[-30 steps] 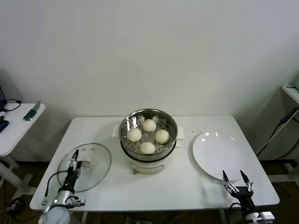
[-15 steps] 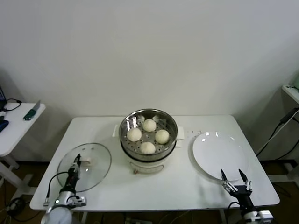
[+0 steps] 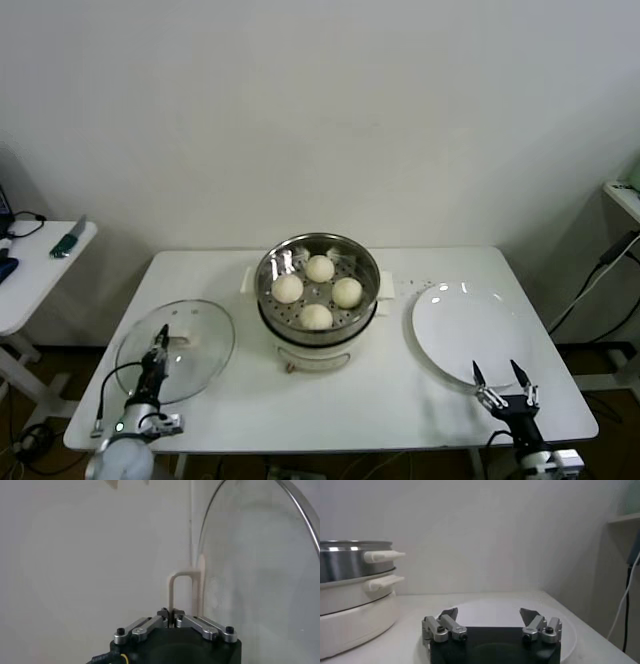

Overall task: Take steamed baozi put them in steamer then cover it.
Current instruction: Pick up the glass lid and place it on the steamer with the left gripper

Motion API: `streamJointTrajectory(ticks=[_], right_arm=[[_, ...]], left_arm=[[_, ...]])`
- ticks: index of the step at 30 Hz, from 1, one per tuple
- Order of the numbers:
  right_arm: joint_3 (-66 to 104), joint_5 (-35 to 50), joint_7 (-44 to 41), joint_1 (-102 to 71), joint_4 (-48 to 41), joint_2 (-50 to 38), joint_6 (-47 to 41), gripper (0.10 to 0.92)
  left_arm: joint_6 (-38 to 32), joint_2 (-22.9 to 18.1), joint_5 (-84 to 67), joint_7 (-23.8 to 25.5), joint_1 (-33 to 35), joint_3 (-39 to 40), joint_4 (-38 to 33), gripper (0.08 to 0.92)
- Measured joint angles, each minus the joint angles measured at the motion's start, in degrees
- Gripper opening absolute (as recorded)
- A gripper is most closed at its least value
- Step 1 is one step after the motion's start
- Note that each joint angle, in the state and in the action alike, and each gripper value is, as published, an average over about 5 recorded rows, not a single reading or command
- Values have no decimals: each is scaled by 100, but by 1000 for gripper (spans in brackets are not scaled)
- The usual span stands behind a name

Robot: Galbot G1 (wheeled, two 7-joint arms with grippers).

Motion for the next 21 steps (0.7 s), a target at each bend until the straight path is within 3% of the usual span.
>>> streamJointTrajectory(ticks=[8, 21], right_arm=[[51, -117, 96, 0, 82, -3, -114, 823], [106, -385, 208, 23, 240, -24, -347, 823]], left_arm=[[266, 301, -398, 306, 257, -24, -831, 137], [1570, 1084, -1316, 1625, 438, 200, -2707, 137]])
